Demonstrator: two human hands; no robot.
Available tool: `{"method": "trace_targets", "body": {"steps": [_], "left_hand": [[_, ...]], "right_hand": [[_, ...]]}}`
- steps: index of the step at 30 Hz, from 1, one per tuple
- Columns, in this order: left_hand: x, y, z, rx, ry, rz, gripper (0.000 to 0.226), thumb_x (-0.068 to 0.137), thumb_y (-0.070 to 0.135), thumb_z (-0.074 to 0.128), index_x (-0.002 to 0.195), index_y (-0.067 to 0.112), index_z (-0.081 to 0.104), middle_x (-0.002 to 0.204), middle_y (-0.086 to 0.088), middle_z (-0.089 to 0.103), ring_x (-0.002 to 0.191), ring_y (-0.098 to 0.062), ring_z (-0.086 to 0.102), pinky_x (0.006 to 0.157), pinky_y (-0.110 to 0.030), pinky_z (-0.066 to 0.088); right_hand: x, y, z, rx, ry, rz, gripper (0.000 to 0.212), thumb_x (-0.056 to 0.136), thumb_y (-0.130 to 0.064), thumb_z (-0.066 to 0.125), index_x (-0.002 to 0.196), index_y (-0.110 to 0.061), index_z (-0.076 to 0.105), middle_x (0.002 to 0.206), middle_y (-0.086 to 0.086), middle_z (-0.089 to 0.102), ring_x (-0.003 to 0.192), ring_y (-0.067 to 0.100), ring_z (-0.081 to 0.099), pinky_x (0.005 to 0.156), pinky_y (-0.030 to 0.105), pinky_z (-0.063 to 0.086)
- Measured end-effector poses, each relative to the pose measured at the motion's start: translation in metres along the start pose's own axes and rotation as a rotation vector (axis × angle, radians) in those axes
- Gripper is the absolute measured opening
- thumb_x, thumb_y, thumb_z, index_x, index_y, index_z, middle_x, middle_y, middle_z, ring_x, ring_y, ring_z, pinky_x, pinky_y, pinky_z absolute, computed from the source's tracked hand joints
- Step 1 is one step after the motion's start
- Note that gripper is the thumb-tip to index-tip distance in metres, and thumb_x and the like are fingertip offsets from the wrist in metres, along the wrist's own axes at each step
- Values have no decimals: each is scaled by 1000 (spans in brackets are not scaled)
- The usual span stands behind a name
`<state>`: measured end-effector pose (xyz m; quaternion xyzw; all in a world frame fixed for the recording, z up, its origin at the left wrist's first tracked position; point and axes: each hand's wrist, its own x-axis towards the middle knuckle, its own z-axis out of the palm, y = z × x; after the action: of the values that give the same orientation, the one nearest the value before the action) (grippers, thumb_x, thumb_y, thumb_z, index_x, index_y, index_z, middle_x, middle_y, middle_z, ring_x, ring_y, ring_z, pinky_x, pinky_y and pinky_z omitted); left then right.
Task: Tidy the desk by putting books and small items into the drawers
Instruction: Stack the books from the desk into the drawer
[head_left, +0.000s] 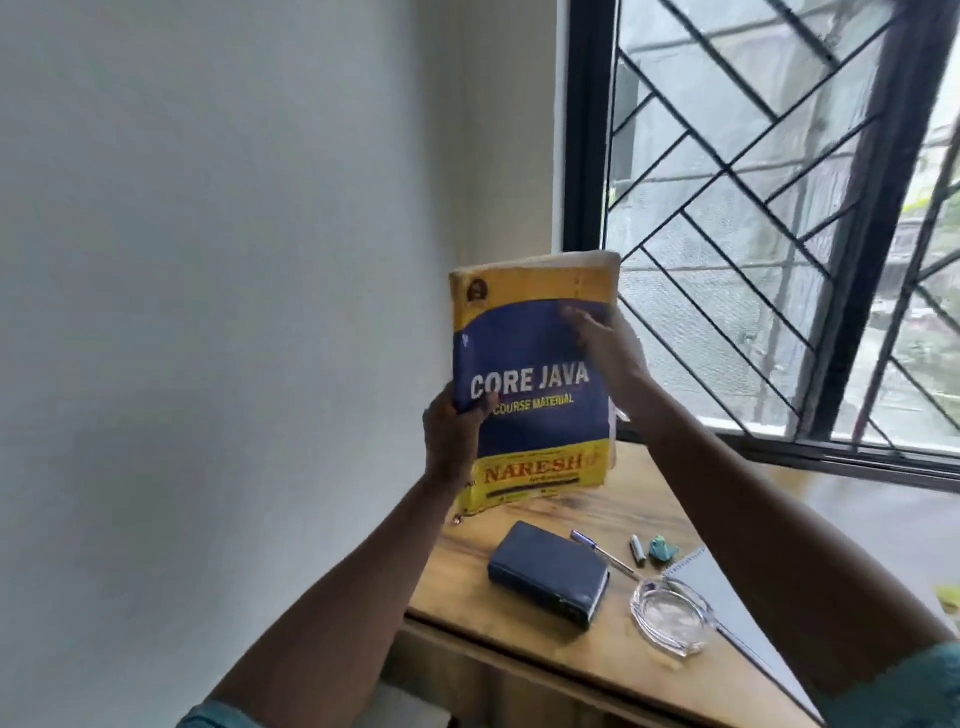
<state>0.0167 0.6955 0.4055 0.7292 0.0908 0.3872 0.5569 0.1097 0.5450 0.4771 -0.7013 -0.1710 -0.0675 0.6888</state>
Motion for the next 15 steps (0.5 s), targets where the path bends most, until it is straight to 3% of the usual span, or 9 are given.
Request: {"method": "trace_targets", "body": {"steps": [2,3,6,9,11,13,15], "left_hand": [[-28,17,-17,-211,-67,-79,16,83,12,69,99,13,68,98,-13,72,90,-33,67,80,-47,54],[-40,24,-21,-321,-92,-133,15,83,8,68,97,15,68,96,-12,72,88,-33,68,79,-45,54],[-74,38,-33,-525,-177,-291,18,85,-1,63,93,14,67,83,-2,74,76,-23,67,72,-34,54],[-100,44,-35,-578,-240,-418,25,81,-1,66,105,6,67,85,-4,74,75,-23,68,70,-35,56],[-117,42,-29,-575,-253,-524,30,79,-2,68,107,4,64,90,-8,72,75,-25,67,65,-35,57],[-140,37,-19,-584,-295,-665,27,79,-1,68,105,6,64,93,-11,70,75,-27,66,61,-36,57],[-167,30,-6,-539,-343,-783,33,79,3,70,111,5,62,99,-15,69,77,-31,65,58,-37,57]], "right_hand": [[-35,24,-23,-56,118,56,68,63,-63,68,99,-7,63,96,11,68,86,29,66,78,42,54],[-52,34,-32,-6,83,113,76,58,-67,69,101,-5,65,98,15,69,88,31,67,81,43,53],[-103,47,-56,301,-116,276,52,79,-52,63,108,-9,69,98,11,74,85,26,71,83,37,54],[-137,49,-86,265,-192,336,46,87,-44,59,116,-9,65,107,14,71,95,30,69,85,40,56],[-160,48,-108,223,-215,330,40,90,-32,59,118,-5,62,99,12,73,84,25,71,73,35,59],[-184,48,-129,154,-255,339,42,83,-20,69,120,-1,59,93,10,74,75,23,72,68,34,60],[-207,48,-154,90,-324,360,59,68,-10,74,123,-1,55,103,15,71,80,27,71,75,41,59]]}}
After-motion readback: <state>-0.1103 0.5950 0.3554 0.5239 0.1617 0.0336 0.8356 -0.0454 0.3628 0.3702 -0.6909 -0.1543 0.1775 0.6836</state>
